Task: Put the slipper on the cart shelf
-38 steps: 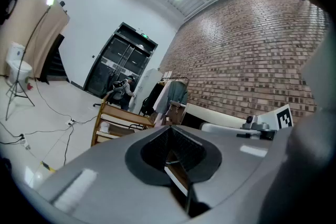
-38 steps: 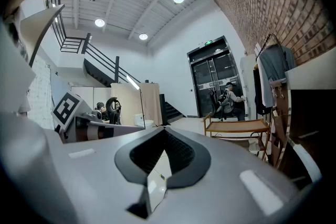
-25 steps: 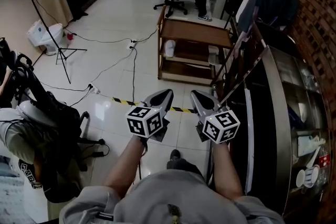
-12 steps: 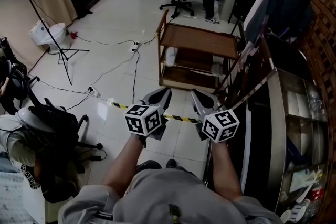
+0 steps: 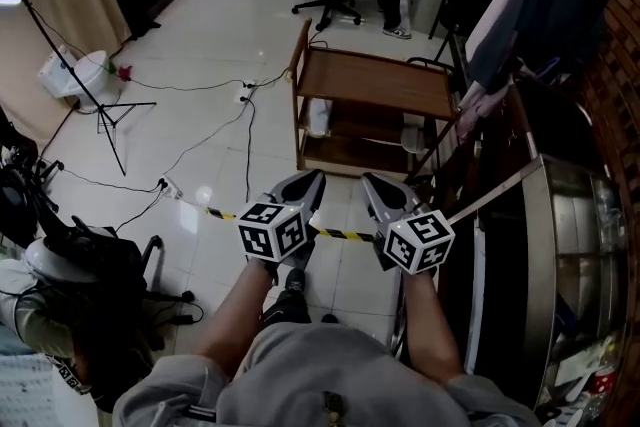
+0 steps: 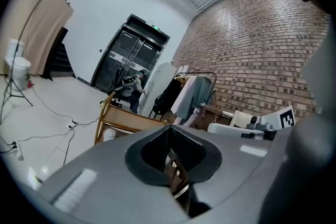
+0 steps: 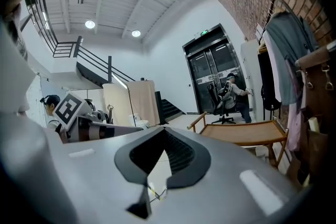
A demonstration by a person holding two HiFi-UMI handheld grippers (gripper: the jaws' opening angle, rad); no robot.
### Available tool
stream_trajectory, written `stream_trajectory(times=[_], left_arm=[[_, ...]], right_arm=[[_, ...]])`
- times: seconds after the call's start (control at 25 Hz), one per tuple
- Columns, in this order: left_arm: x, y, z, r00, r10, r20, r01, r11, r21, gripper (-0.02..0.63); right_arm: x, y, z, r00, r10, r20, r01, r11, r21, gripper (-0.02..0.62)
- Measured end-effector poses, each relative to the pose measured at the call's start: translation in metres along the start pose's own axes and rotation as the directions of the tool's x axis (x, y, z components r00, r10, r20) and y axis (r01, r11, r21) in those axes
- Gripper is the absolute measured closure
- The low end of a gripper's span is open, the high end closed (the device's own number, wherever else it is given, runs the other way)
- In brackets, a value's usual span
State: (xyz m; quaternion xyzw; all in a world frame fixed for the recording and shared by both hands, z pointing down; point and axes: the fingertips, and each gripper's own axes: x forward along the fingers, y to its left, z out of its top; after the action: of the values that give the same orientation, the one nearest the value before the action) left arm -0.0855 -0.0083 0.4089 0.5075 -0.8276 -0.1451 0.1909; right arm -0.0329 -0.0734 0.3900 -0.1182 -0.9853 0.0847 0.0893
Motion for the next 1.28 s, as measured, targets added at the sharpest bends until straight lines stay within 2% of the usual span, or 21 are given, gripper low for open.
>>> stream_trajectory(times=[0.44, 0.64, 0.96, 1.28], left_arm=[[0.070, 0.080, 0.039, 0.995, -0.094, -0.029, 0.093, 0.995, -0.045, 0.598], [0.093, 0.106, 0.041, 0.992, -0.115, -0.044, 0.112, 0.991, -0.071, 0.598], [0.138, 0.135, 0.043, 0.992, -0.100, -0.074, 0.095, 0.994, -0.062, 0.598], [0.193, 0.155, 0.031, 0.990, -0.009, -0.144, 0.005, 1.000, -0.027, 0.598]], right_arm=[[0.093, -0.040, 0.024, 0.990, -0.140, -0.029, 0.140, 0.990, -0.022, 0.595], [0.122, -0.054, 0.024, 0.984, -0.175, -0.041, 0.175, 0.984, -0.019, 0.595], [0.152, -0.091, 0.023, 0.985, -0.170, -0.016, 0.170, 0.985, 0.017, 0.595], [0.182, -0.148, 0.020, 0.993, -0.119, 0.020, 0.117, 0.990, 0.072, 0.595]])
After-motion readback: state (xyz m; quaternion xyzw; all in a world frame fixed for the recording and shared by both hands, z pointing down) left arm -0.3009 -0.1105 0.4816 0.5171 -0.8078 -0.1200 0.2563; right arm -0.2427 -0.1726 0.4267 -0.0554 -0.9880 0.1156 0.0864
